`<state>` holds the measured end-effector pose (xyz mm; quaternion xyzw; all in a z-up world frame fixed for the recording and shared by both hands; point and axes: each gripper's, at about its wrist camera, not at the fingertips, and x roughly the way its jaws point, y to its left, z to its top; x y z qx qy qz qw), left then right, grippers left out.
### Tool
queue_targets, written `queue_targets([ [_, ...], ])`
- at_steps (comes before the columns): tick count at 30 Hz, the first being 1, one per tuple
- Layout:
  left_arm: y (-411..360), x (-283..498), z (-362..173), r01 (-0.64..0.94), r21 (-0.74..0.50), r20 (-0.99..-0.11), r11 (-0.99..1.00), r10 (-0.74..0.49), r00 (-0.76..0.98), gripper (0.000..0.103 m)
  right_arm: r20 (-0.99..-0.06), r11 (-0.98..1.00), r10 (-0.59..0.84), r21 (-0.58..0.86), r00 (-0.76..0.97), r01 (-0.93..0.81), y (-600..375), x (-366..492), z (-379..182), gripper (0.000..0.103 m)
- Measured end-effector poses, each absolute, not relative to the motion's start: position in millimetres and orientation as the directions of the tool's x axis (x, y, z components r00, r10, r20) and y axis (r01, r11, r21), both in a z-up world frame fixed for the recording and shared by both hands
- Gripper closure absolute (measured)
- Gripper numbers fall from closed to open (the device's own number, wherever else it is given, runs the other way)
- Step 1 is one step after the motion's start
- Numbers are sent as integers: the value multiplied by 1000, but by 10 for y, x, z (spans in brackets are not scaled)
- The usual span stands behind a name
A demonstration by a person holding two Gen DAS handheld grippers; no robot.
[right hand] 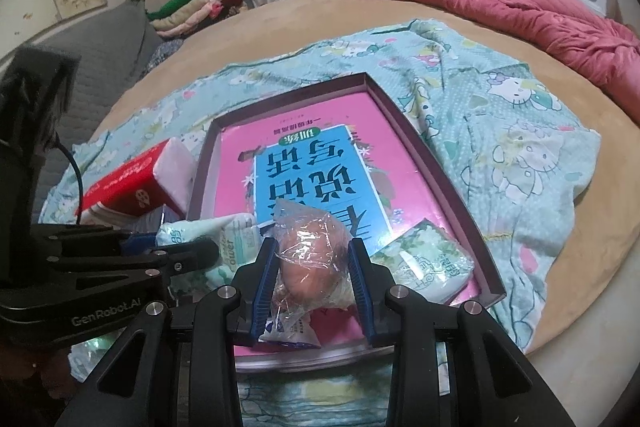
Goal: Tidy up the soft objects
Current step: 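Carry the tissue pack in the left tool while the right tool carries the clear bag over the pink tray, then open the right tool to drop the clear bag into the pink tray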
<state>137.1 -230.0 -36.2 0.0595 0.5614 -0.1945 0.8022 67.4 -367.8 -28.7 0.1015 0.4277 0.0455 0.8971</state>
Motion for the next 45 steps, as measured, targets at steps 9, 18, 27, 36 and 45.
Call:
queue_targets([
  [9,-2295,1380,-371,375,-127,-925,918,-247,290,79,-772,983,140,182,620,6,-3631,718,-338,67],
  [18,-2293,1379,-368,375,-128,-924,918,-248,291,79,-761,985,142,174,633,-12,-3598,738,-343,66],
  [27,-2275,1374,-380,371,-139,-923,918,-256,288,78,-744,979,173,203,646,-29,-3600,732,-321,61],
  [36,-2233,1353,-386,362,-160,-922,918,-270,277,78,-741,977,179,209,648,-31,-3597,724,-309,57],
  [45,-2234,1351,-386,366,-171,-922,915,-279,267,78,-724,976,171,218,668,-14,-3641,679,-263,55],
])
